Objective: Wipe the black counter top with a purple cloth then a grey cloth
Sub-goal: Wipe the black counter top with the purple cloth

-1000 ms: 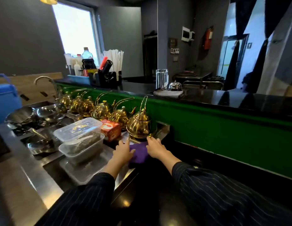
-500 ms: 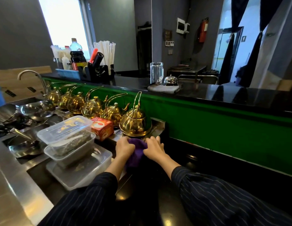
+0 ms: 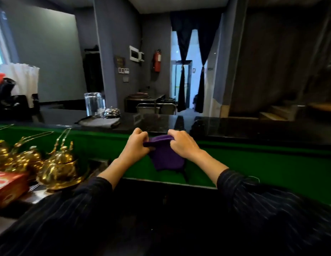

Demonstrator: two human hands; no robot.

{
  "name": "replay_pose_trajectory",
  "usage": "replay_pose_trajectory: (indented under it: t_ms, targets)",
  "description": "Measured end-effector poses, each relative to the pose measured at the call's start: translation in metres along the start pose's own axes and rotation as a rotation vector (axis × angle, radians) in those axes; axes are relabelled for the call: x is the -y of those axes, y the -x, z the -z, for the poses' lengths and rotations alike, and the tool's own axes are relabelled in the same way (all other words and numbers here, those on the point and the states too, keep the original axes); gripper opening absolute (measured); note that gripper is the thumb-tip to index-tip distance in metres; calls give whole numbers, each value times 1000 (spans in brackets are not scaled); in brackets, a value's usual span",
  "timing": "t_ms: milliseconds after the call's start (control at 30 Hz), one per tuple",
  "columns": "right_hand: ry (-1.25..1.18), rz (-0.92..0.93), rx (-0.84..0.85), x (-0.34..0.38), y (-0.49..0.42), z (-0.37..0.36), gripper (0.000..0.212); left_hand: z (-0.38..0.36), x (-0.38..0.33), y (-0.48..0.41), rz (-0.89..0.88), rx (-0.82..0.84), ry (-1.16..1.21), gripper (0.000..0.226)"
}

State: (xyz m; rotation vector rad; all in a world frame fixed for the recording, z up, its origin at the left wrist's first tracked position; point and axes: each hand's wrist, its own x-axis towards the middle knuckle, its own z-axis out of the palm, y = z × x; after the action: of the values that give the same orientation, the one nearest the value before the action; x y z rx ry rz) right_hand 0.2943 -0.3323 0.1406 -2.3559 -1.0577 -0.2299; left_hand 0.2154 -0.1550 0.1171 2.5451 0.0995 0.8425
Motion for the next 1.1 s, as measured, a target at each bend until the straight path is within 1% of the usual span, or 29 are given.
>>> replay_pose_trajectory:
  t_ms: [100,167,267,333,400,467,533,567,600,667,700,767,833,867,900,967,1033,1100]
  targets:
    - [199,-20,-175,-45,17,63,4,-28,-54,-43,-186,28,-20,40]
    - [301,-60,-247,-76,29,98,12,-46,-88,-65,-283,43,-20,41]
    - [389,-162,-327,-123,42,137,18,-74,-132,-87,-352,49,50,35]
    - [428,-214,-354,-150,43,156,18,-91,-154,-95,-373,36,58,30]
    - [494,-261,-333,-174,39,171,15,-107,-166,-105,-382,12,40,28]
    - [595,-341,-306,-190,30,180,15,-117,-166,-116,-384,-15,12,25]
    - [676,-437,-336,-199,18,180,17,-125,-157,-130,-395,8,-39,17]
    - [657,-490,-340,-200,13,176,21,-129,-151,-136,-402,52,-91,18]
    - [581,-542,-318,-200,8,170,29,-133,-145,-141,-400,119,-161,27]
    - [350,-633,-204,-198,-3,151,50,-138,-135,-147,-372,230,-259,46]
    - [266,-663,-144,-196,-8,141,58,-139,-131,-149,-355,253,-269,51]
    - [199,-682,-82,-192,-14,128,66,-137,-120,-156,-320,274,-279,57]
    - [207,-713,-89,-190,-17,123,73,-130,-105,-166,-272,308,-313,67]
    - [213,-753,-87,-190,-18,122,78,-128,-96,-171,-236,339,-325,66]
    - [213,-804,-67,-191,-20,120,84,-128,-88,-176,-201,375,-329,60]
    - [221,-902,5,-193,-26,118,95,-131,-79,-180,-140,456,-295,51]
    - [235,-958,45,-196,-39,117,99,-135,-77,-181,-114,503,-212,51]
    - [257,-977,71,-200,-53,115,96,-135,-79,-179,-106,513,-142,52]
